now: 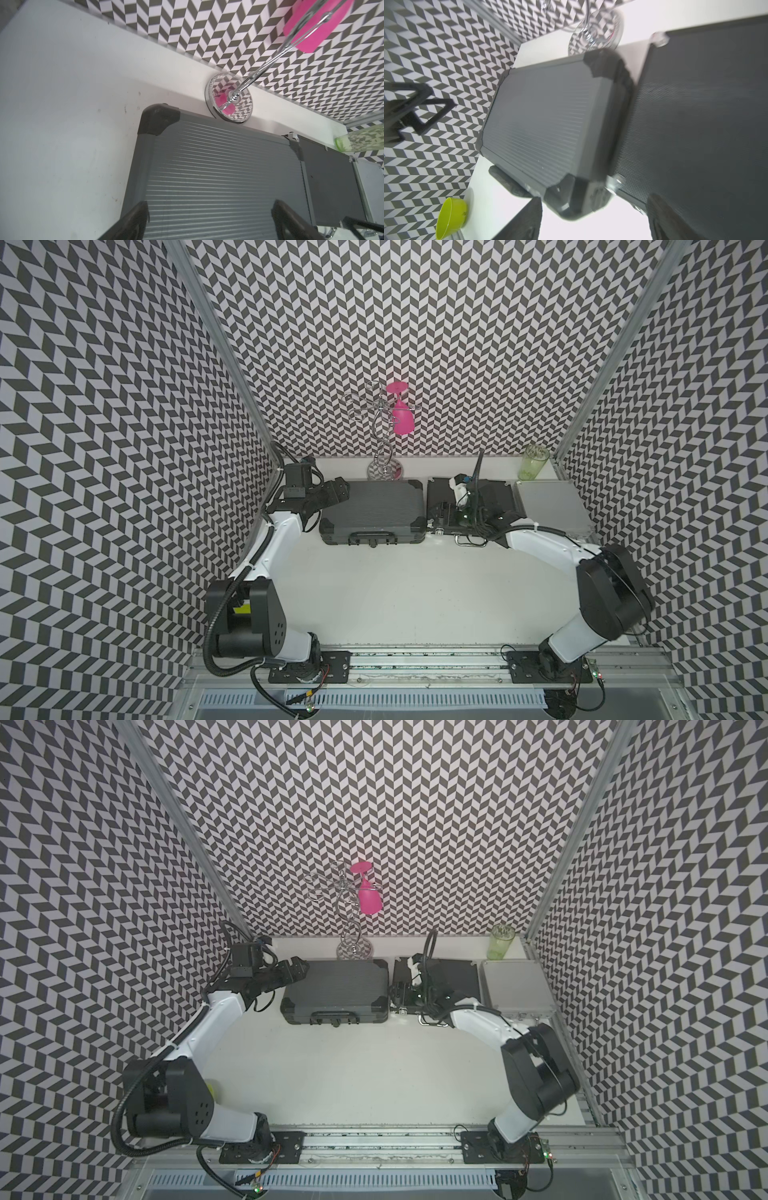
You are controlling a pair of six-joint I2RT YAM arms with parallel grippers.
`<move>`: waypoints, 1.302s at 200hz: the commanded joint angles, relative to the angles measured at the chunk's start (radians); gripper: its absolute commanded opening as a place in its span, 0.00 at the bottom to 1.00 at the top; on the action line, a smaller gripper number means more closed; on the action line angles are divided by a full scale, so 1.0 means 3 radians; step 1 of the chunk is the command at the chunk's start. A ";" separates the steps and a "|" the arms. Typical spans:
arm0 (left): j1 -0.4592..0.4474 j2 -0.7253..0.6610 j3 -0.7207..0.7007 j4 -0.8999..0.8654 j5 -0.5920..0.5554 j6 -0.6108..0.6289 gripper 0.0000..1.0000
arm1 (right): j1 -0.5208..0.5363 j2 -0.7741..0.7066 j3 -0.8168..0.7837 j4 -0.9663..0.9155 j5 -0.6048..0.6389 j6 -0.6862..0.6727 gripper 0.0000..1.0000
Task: Close the poker set cases
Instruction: Adjust the poker set case at the center of the board, then reset both arms
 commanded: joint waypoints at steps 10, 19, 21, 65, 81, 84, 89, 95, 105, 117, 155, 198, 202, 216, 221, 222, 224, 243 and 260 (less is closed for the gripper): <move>0.0001 -0.0177 -0.0228 0.0113 -0.0200 -0.0021 0.99 | -0.0263 -0.0528 -0.0305 -0.0182 0.0441 -0.0234 0.85; -0.0016 -0.0265 -0.0342 0.0262 -0.0270 -0.0016 0.99 | -0.0385 -0.0679 -0.0426 -0.0172 0.0510 -0.0243 0.87; -0.0017 -0.0285 -0.0372 0.0308 -0.0289 -0.0016 0.99 | -0.0410 -0.0714 -0.0451 -0.0165 0.0520 -0.0241 0.88; -0.0067 -0.0921 -0.1250 0.1420 -0.0776 0.0127 0.99 | -0.0819 -0.1335 -0.1154 0.0402 0.1156 -0.0274 0.99; -0.0100 -0.1076 -0.1592 0.1743 -0.1013 0.0324 0.99 | -0.0901 -0.1533 -0.1424 0.0763 0.1531 -0.0325 0.99; -0.0114 -0.1102 -0.1666 0.1815 -0.1071 0.0353 0.99 | -0.0911 -0.1575 -0.1481 0.0855 0.1605 -0.0342 0.99; -0.0130 -0.1136 -0.1784 0.1938 -0.1168 0.0400 0.99 | -0.0930 -0.1635 -0.1576 0.1023 0.1730 -0.0393 0.99; -0.0149 -0.1164 -0.1927 0.2081 -0.1289 0.0430 0.99 | -0.0945 -0.1703 -0.1695 0.1240 0.1877 -0.0483 0.99; -0.0160 -0.1183 -0.2124 0.2282 -0.1399 0.0460 0.99 | -0.0951 -0.1769 -0.1912 0.1675 0.2087 -0.0637 0.99; -0.0177 -0.1156 -0.2280 0.2409 -0.1530 0.0559 0.99 | -0.0956 -0.1762 -0.2148 0.2116 0.2157 -0.0884 0.99; -0.0181 -0.0840 -0.2577 0.2991 -0.1854 0.0664 0.99 | -0.1047 -0.1347 -0.2415 0.2740 0.2454 -0.0966 0.99; -0.0150 -0.0491 -0.2863 0.4030 -0.1600 0.0762 0.99 | -0.1182 -0.1132 -0.2951 0.3960 0.2004 -0.1129 0.99; -0.0155 -0.0448 -0.2867 0.4105 -0.1575 0.0772 0.99 | -0.1208 -0.1107 -0.2991 0.4054 0.1954 -0.1130 1.00; -0.0160 -0.0274 -0.2834 0.4358 -0.1562 0.0774 0.99 | -0.1284 -0.0966 -0.3086 0.4421 0.1803 -0.1102 1.00; -0.0156 -0.0194 -0.2841 0.4529 -0.1544 0.0825 0.99 | -0.1285 -0.0922 -0.3105 0.4540 0.1770 -0.1161 1.00; -0.0153 -0.0183 -0.2843 0.4554 -0.1538 0.0839 0.99 | -0.1284 -0.0911 -0.3106 0.4556 0.1768 -0.1177 1.00; -0.0155 -0.0147 -0.2841 0.4604 -0.1523 0.0872 0.99 | -0.1284 -0.0899 -0.3104 0.4586 0.1756 -0.1197 1.00; -0.0150 0.0010 -0.2772 0.4745 -0.1408 0.1057 0.99 | -0.1308 -0.0740 -0.3070 0.4662 0.1741 -0.1253 1.00; -0.0135 0.0186 -0.2998 0.5306 -0.1382 0.1067 0.99 | -0.1312 -0.0488 -0.3129 0.5029 0.1766 -0.1241 1.00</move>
